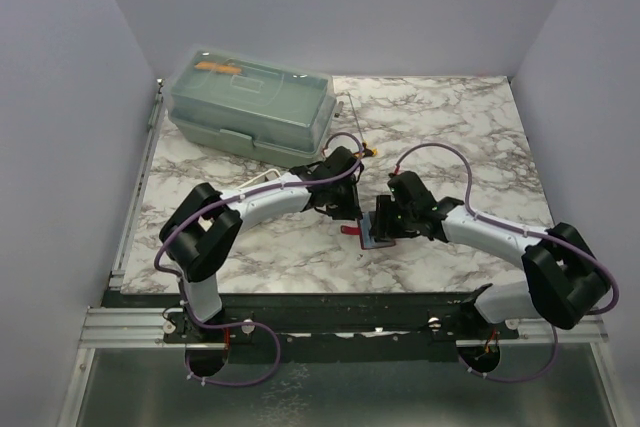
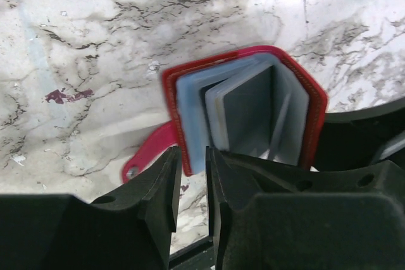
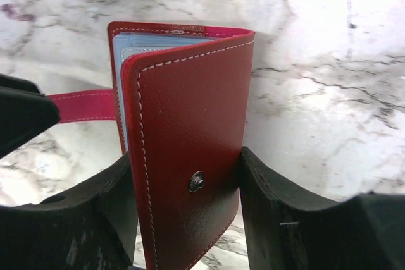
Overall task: Put the credit cards into the card holder
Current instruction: Open the card holder at the center of the board.
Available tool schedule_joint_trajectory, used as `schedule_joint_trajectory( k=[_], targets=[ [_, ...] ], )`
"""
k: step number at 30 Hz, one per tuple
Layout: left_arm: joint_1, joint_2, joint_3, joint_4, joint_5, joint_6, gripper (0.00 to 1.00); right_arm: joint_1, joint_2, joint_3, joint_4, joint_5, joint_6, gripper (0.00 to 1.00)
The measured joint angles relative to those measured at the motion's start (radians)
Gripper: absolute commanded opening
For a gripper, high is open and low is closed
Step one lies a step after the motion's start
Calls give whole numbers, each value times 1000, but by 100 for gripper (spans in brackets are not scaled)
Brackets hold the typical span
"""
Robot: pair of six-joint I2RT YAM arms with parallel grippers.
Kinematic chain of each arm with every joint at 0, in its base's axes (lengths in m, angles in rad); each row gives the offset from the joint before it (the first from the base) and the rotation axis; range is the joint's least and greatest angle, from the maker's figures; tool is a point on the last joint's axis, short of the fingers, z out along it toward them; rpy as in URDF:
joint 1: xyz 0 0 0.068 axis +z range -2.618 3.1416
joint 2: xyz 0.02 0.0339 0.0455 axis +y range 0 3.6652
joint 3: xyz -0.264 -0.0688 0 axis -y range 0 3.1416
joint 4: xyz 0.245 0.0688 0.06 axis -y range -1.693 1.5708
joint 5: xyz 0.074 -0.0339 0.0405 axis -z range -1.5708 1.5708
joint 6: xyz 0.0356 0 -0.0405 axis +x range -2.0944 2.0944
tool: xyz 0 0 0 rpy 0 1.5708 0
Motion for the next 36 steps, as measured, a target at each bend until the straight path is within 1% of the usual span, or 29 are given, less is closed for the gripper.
schedule_joint_trajectory(
  k=[2, 5, 11, 14, 16, 19, 21, 23, 25, 26, 29, 31, 33, 34, 36],
  targets=[
    [5, -12, 0, 0, 9, 0, 29, -16, -16, -21, 46, -59, 2, 26],
    [12, -36, -10, 2, 23, 2, 29, -61, -36, -56, 108, -156, 7, 26],
    [26, -68, -37, 3, 51, 6, 29, -201, -74, -163, 257, -393, 26, 26],
    [29, -68, -39, 4, 78, 10, 25, -264, -76, -203, 328, -509, 40, 26],
    [29, -67, -39, 7, 101, 17, 22, -283, -76, -217, 367, -573, 49, 26],
    [29, -42, -32, 16, 133, 21, 21, -304, -77, -230, 419, -648, 63, 26],
    [26, 0, -15, 18, 145, 23, 19, -314, -80, -240, 448, -680, 70, 26],
    [23, 49, 10, 18, 151, 26, 18, -318, -80, -243, 459, -702, 71, 28],
    [19, 88, 34, 13, 152, 28, 17, -323, -80, -243, 461, -718, 71, 36],
    [17, 109, 51, 9, 152, 29, 17, -328, -79, -243, 462, -721, 71, 42],
    [10, 129, 79, -9, 146, 33, 17, -332, -71, -237, 436, -713, 58, 65],
    [-1, 129, 100, -23, 139, 36, 17, -332, -67, -217, 380, -684, 50, 79],
    [-11, 132, 130, -22, 142, 37, 17, -332, -71, -195, 315, -651, 42, 98],
    [-15, 136, 148, -18, 145, 37, 17, -331, -74, -181, 275, -632, 40, 100],
    [-24, 151, 192, -4, 159, 36, 17, -331, -80, -143, 194, -592, 36, 100]
  ],
)
